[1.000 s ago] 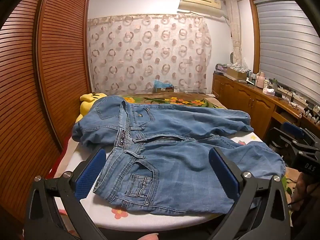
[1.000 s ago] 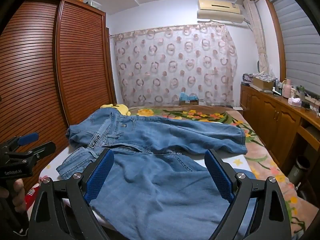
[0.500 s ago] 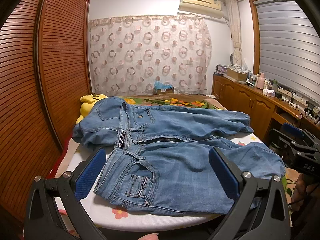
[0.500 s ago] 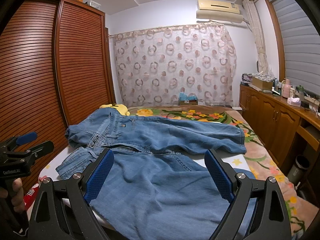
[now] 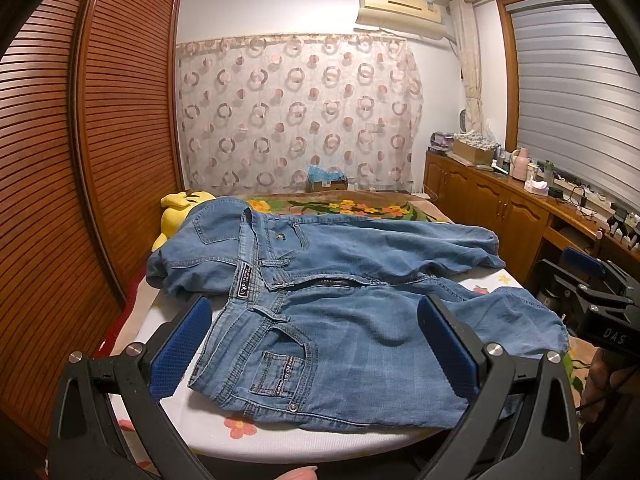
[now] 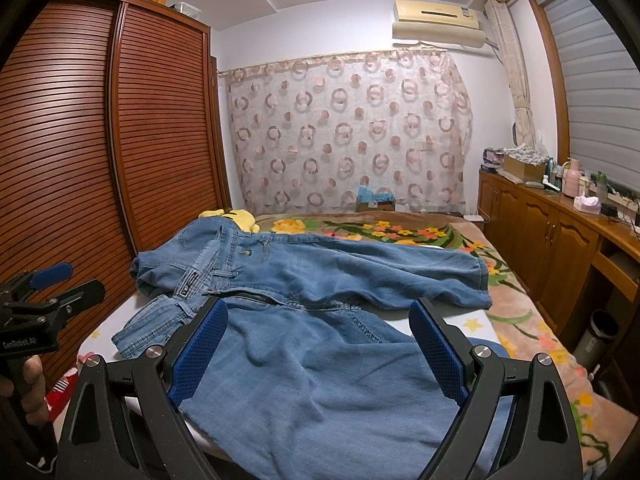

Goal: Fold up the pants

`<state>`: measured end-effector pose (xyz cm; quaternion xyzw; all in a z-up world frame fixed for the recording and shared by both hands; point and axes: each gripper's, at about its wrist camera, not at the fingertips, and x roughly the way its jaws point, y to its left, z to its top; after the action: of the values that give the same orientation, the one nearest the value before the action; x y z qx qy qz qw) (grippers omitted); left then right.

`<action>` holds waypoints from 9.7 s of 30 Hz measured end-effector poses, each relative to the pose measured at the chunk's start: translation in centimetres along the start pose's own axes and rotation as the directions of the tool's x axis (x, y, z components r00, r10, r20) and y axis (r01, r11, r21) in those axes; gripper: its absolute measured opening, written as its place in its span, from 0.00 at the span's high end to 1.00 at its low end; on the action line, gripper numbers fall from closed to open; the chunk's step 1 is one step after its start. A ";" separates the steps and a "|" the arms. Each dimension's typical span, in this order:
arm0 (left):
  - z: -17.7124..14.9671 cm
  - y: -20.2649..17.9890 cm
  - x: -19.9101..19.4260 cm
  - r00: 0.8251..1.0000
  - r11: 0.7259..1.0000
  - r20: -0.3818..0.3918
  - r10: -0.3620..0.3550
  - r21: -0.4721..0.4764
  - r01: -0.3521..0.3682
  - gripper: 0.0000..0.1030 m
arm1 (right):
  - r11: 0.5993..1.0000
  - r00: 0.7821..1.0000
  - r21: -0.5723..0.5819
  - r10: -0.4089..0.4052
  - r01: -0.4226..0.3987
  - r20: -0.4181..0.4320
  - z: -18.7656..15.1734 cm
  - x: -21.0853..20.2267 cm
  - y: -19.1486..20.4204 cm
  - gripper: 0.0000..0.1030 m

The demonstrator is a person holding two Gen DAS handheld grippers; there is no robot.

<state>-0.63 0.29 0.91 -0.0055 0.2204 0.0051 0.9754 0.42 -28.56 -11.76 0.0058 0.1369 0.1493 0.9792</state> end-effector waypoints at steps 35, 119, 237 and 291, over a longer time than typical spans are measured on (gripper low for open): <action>0.3 0.1 -0.6 1.000 1.000 0.009 0.001 0.001 -0.001 0.00 | 1.000 1.000 -0.002 -0.002 0.002 0.003 0.0 -0.2 0.1 0.10; -8.8 12.3 10.1 0.939 0.985 -0.325 -0.108 -0.160 0.058 0.69 | 0.965 0.939 0.114 -0.195 0.235 -0.284 1.7 4.9 -5.3 0.15; -1.8 7.4 1.7 0.972 0.978 -0.118 -0.204 -0.075 0.196 0.92 | 0.977 0.967 0.163 -0.099 0.139 -0.237 2.6 4.7 -7.7 0.93; 6.9 9.3 11.7 0.991 0.985 -0.043 -0.123 -0.127 0.117 0.92 | 0.970 0.970 0.042 -0.236 0.238 -0.057 16.5 6.1 -12.0 0.93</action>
<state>12.78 9.72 1.98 -0.0795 0.2437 -0.0400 0.9658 13.96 -37.79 1.90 0.0093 0.1655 0.0280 0.9858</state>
